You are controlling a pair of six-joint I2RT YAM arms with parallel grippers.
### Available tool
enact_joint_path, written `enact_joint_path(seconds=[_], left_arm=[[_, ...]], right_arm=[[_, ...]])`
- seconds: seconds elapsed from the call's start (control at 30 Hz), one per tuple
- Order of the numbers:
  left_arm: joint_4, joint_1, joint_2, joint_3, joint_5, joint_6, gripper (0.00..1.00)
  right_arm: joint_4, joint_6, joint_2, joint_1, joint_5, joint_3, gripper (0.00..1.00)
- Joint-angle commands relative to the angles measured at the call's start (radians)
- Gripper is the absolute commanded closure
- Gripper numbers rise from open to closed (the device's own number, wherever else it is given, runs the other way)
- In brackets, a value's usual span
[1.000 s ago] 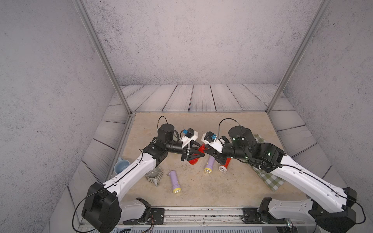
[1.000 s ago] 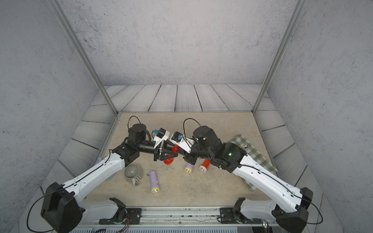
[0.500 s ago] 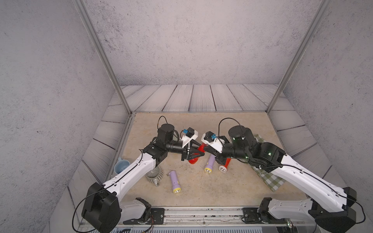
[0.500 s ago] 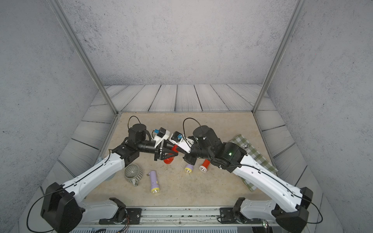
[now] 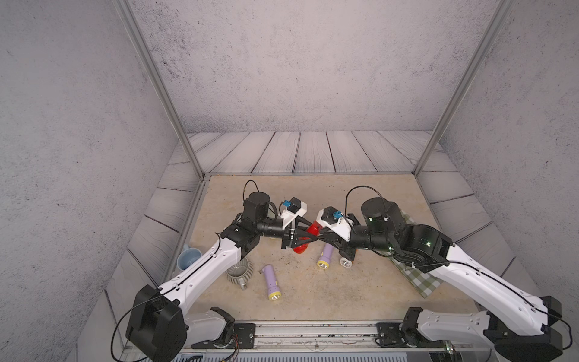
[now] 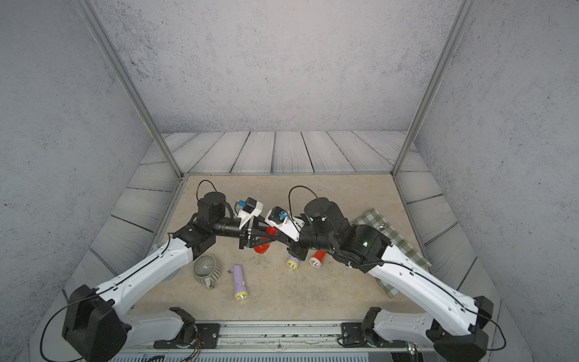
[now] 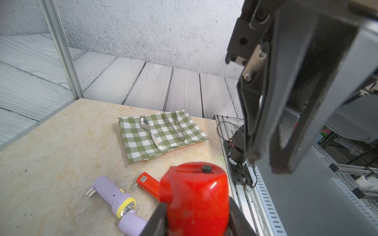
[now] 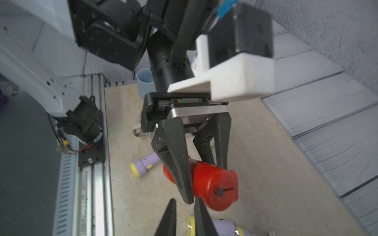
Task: Close the plug at the bottom of the flashlight
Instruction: Close the plug of the flashlight, then place the flashlight at the center of the board.
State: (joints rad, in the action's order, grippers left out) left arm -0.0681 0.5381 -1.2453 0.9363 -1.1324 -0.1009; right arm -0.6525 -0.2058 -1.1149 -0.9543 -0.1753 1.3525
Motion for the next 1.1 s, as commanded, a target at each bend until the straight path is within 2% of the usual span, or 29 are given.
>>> enact_joint_path(seconds=[0.0, 0.1, 0.23, 0.3, 0.43, 0.57, 0.63, 0.83, 1.07], left_arm=[[-0.042, 0.0, 0.032, 0.016, -0.029, -0.002, 1.0], [-0.045, 0.0, 0.036, 0.012, -0.045, -0.007, 1.0], [-0.042, 0.0, 0.036, 0.016, -0.056, -0.008, 1.0], [-0.041, 0.0, 0.035, 0.017, -0.052, -0.009, 1.0], [-0.027, 0.0, 0.029, 0.021, 0.039, 0.008, 1.0], [-0.032, 0.0, 0.021, 0.028, 0.024, 0.013, 1.0], [-0.033, 0.0, 0.024, 0.026, 0.06, 0.023, 1.0], [-0.035, 0.0, -0.021, 0.05, 0.49, 0.207, 1.0], [0.134, 0.0, -0.153, 0.165, 0.81, 0.348, 1.0]], right_arm=[[0.028, 0.01, 0.063, -0.001, 0.064, -0.005, 0.66], [0.042, 0.007, 0.088, 0.002, 0.112, -0.009, 0.6], [0.021, -0.004, 0.072, 0.003, 0.106, 0.006, 0.53], [0.014, -0.002, 0.053, 0.004, 0.095, 0.016, 0.52], [0.019, 0.001, 0.042, 0.005, 0.099, 0.014, 0.52], [0.026, 0.001, 0.063, 0.007, 0.105, -0.005, 0.52], [0.03, 0.004, 0.073, 0.008, 0.118, -0.012, 0.51], [0.028, 0.032, 0.083, 0.011, 0.206, -0.028, 0.51], [0.043, 0.113, 0.126, 0.014, 0.329, -0.098, 0.5]])
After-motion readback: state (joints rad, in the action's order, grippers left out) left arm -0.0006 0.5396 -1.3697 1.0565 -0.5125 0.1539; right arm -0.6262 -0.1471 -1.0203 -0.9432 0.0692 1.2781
